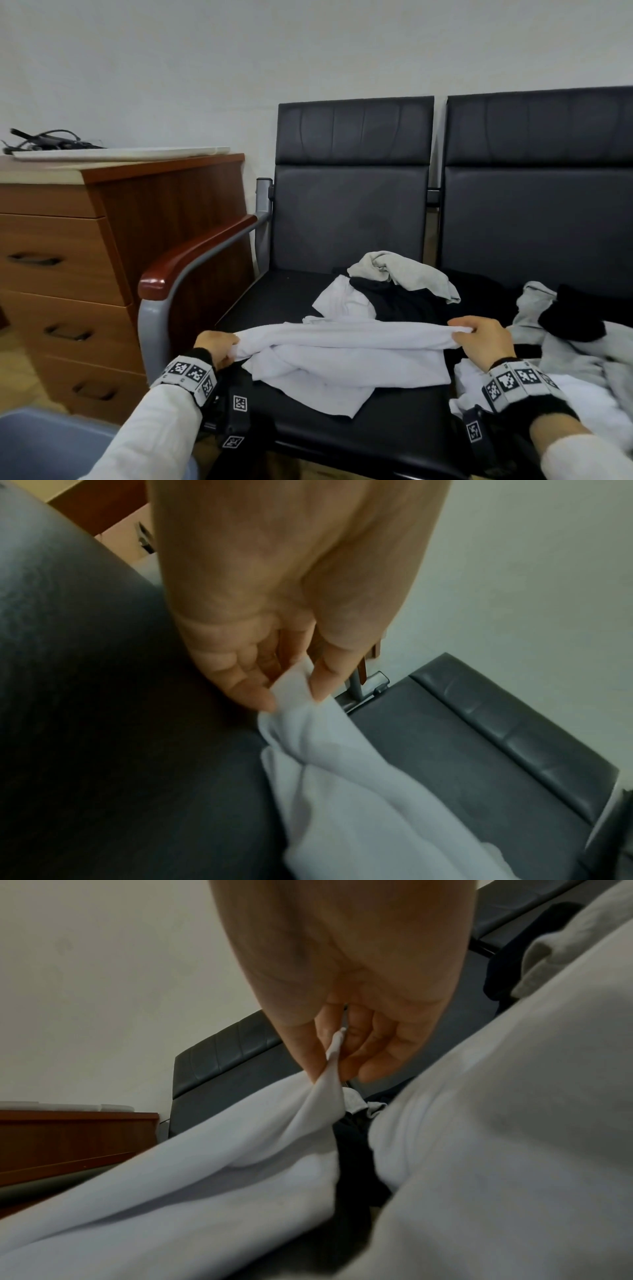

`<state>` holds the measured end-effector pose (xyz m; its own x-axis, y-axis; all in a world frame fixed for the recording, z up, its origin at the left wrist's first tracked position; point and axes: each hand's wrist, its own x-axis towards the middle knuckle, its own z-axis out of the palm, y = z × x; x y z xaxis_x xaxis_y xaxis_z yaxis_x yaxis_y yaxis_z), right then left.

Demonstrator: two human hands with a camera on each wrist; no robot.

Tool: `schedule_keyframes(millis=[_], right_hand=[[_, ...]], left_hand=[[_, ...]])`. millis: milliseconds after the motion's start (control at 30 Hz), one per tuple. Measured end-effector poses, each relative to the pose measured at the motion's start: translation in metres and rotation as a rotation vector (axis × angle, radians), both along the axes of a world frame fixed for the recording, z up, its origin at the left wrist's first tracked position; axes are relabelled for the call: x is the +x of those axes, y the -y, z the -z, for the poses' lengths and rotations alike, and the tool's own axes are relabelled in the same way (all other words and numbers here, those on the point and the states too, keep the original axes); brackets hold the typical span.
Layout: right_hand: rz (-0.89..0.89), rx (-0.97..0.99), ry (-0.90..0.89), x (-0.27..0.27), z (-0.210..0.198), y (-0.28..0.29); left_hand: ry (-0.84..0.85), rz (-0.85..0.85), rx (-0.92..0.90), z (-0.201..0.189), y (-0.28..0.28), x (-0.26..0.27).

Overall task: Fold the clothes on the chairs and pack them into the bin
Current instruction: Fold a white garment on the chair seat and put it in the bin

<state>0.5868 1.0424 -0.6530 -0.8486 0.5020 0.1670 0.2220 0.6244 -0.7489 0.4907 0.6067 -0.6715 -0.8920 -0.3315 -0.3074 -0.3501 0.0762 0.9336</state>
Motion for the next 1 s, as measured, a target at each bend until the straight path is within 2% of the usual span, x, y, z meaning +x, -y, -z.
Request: schedule_keyframes(millis=[133,367,467,633,833,1000], right_hand=[[0.001,-0.016,0.008,-0.001,-0.001,-0.001],[-0.003,0.038,0.037,-0.003,-0.003,0.002],[-0.004,0.036,0.047,-0.004,-0.001,0.003],[-0.006,0.041,0.053,-0.005,0.0,0.004],[0.004,0.053,0.054,-0.005,0.004,-0.001],[0.031,0.073,0.038,-0.003,0.002,0.0]], left_hand=[[-0.049,0.034,-0.113,0.006,0.001,-0.002],[-0.193,0.045,-0.108,-0.005,0.004,0.007],[-0.158,0.054,-0.103,-0.009,0.004,0.011],[-0.17,0.022,-0.235,-0.002,0.007,0.016],[-0.104,0.007,-0.414,0.0,0.011,0.019],[-0.105,0.001,-0.486,-0.003,0.008,0.023]])
